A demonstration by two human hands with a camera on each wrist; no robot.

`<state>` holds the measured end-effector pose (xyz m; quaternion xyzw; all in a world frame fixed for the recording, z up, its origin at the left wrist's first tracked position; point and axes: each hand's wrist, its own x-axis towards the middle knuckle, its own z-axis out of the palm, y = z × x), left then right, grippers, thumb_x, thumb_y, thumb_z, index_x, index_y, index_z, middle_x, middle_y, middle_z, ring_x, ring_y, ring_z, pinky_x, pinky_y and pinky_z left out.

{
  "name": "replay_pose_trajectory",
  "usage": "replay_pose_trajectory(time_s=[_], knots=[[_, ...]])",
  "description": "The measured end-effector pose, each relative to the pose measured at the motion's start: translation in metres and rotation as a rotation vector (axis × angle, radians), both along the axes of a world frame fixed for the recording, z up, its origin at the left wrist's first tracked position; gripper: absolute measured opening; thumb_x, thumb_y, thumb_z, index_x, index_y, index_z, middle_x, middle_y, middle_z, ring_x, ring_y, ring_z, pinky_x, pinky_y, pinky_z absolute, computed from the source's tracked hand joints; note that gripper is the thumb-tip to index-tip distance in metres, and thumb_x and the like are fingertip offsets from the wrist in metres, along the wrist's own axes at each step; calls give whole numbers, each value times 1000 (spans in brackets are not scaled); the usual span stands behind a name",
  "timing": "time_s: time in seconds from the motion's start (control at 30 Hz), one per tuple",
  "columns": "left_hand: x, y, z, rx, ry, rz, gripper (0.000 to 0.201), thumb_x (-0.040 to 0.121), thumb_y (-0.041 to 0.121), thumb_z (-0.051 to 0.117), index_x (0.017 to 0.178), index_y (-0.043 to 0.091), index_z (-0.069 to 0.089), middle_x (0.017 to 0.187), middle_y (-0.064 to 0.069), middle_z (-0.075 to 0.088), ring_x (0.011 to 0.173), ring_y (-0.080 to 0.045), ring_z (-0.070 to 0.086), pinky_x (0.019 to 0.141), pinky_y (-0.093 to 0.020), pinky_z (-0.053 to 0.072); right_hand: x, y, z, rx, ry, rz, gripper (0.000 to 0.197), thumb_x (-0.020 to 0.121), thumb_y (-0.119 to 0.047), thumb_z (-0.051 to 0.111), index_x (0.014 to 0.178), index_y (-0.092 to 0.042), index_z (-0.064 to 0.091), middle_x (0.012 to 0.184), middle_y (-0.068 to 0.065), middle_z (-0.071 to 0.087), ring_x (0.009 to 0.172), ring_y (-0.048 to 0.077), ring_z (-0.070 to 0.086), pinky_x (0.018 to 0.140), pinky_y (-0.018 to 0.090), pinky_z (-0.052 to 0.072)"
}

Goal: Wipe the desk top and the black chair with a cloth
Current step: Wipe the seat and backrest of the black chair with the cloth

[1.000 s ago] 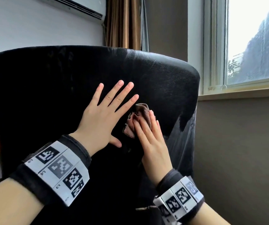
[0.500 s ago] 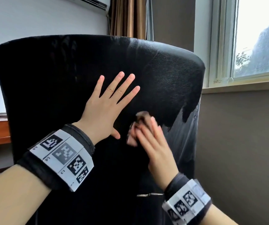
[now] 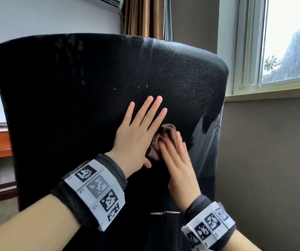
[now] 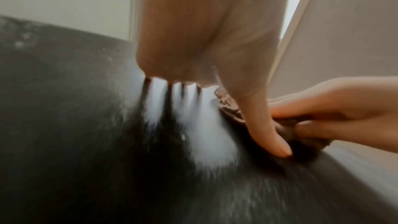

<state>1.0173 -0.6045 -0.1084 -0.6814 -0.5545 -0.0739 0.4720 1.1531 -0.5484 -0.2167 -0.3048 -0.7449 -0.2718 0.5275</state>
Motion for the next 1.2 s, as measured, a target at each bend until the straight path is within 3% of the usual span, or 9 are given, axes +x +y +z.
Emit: replay_pose_trajectory(time_s=[0.13,0.2,0.3,0.5,0.57,0.73,0.93,1.07,1.2], knots=[[-9,7,-4,23,-25,-14,132,72,64,63,136,14,-41,139,-10,-51,130,-24,-43,109,-45,-20,10,2,3,-2,-29,-26,51,94,-4,21,142,-5,36,152,7,27,145,30,11,115,48,18],[-11,7,-3,5,-20,-4,135,68,68,63,136,15,-41,138,-9,-52,129,-23,-44,108,-44,-21,23,11,28,-8,91,-17,58,86,2,27,143,-6,34,153,6,25,145,30,9,114,52,20],[-11,7,-5,-9,-33,-10,135,69,69,62,136,15,-42,138,-9,-53,128,-24,-45,107,-44,-21,32,20,48,-15,239,-17,64,82,2,21,144,-4,33,154,9,25,145,30,8,112,55,25],[-13,8,-6,10,-29,-24,135,69,69,61,135,16,-43,137,-9,-53,130,-24,-43,109,-45,-19,10,2,-30,17,16,-24,52,89,3,27,139,-2,40,150,10,33,144,33,15,112,52,25],[-13,9,-6,13,-34,-29,134,69,69,61,135,17,-44,137,-9,-53,131,-24,-42,109,-45,-20,22,7,-17,20,31,-21,56,86,6,25,138,-2,42,150,9,33,144,31,15,113,50,23],[-14,9,-7,3,-43,-33,133,69,70,60,135,18,-43,137,-8,-53,129,-23,-44,107,-45,-22,49,33,45,6,332,-77,87,60,24,33,143,-2,34,152,12,26,144,34,12,110,56,26],[-15,10,-9,20,-48,-52,134,68,70,61,135,18,-43,137,-8,-53,129,-23,-45,108,-46,-22,34,15,-6,-45,235,-41,81,69,31,41,143,-2,34,153,10,25,145,29,10,114,46,24],[-18,11,-9,24,-70,-90,135,66,70,62,136,20,-41,139,-6,-51,130,-21,-45,108,-44,-26,62,34,36,-6,286,-78,82,65,18,31,144,-6,35,153,7,26,144,31,12,109,55,29],[-16,12,-10,19,-69,-93,132,68,71,59,135,20,-43,137,-6,-53,128,-22,-47,102,-45,-30,70,41,52,-44,422,-101,95,57,23,35,147,-7,28,155,1,17,145,26,8,109,48,34]])
